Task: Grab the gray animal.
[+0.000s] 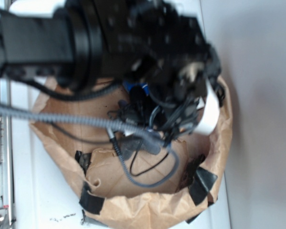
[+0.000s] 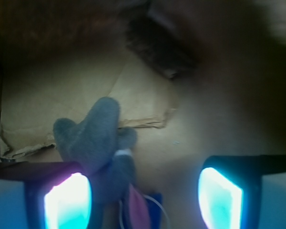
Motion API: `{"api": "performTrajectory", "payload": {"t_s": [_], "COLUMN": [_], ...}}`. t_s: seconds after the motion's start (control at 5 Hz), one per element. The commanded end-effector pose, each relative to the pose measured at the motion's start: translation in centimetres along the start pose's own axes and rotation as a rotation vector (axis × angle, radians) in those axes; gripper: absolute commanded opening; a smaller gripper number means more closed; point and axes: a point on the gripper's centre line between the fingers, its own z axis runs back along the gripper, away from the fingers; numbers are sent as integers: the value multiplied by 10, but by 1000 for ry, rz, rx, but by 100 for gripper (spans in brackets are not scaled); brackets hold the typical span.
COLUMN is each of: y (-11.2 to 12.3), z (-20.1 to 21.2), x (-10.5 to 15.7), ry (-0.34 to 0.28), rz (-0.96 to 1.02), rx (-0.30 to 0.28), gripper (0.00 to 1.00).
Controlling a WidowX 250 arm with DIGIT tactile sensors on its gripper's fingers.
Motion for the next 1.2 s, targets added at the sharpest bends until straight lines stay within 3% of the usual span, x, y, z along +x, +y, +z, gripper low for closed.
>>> {"api": "performTrajectory", "payload": {"t_s": [0.0,0.4,0.6,0.8,1.0], "y": [-30,-26,-42,-43,-64], "z": [-22,-48,-46,-32,0], "x": [-4,7,0,0,-12], "ry": [72,106,102,74,13], "rz": [-144,-138,-122,-91,-16], "rx": [7,24,42,63,113], "gripper": [100,100,0,0,0]}}
